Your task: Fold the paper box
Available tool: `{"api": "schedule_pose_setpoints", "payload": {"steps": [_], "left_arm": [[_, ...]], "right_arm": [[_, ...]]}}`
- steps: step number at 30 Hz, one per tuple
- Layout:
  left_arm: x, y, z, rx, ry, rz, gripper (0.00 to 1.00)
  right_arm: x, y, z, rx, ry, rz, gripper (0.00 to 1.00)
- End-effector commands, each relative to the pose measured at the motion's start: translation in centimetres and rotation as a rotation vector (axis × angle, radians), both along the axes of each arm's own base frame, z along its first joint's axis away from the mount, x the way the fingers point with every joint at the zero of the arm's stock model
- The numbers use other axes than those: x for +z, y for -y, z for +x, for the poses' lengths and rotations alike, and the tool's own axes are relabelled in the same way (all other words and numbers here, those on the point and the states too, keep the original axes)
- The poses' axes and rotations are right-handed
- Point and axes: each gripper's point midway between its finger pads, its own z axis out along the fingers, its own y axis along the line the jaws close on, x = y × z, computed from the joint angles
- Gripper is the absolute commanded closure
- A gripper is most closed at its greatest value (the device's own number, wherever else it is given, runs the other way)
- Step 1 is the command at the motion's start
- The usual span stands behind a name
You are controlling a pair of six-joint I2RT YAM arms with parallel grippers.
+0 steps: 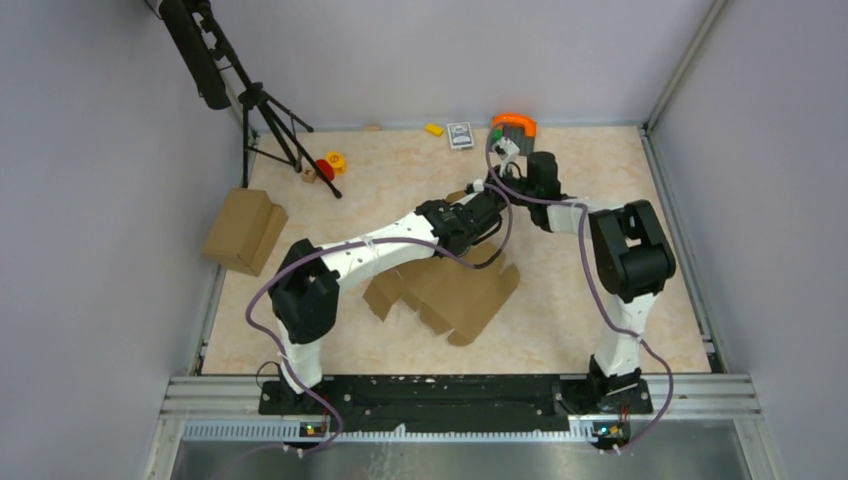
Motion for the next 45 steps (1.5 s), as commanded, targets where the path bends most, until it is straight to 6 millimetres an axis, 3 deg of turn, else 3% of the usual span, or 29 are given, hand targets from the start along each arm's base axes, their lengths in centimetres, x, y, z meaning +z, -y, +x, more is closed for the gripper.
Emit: {"api": "schedule_pose_setpoints", "payload": {"steps": [1, 8, 16, 19, 25, 28, 45], "left_arm": [[2.1, 0.3, 0.1, -0.003, 0.057, -0.027, 1.0], [1.8, 1.3, -0.4, -0.012, 0.051, -0.032, 1.0], [1.5, 1.4, 0.6, -0.025, 0.091, 0.014, 1.0], [2.0, 1.8, 1.3, -0.039, 0.112, 0.022, 1.0], [2.7, -0.3, 3.9, -0.016, 0.135, 0.137, 1.0], [2.6, -0.4, 4.4, -0.017, 0.129, 0.136, 1.0], [-1.9, 4.7, -1.3, -0.093, 0.025, 0.099, 1.0]], "right_arm": [[4.1, 1.5, 0.7, -0.108, 0.137, -0.02, 1.0], [5.2, 2.5, -0.7, -0.219, 0.196, 0.005, 1.0], [7.4, 2.2, 0.4, -0.318, 0.311, 0.075, 1.0], [7.0, 1.6, 1.3, -0.325, 0.299, 0.098, 1.0], [6.6, 0.7, 2.4, -0.388, 0.311, 0.105, 1.0], [5.7, 0.7, 2.7, -0.419, 0.283, 0.082, 1.0], [1.5, 1.9, -1.0, -0.43, 0.231, 0.052, 1.0]]}}
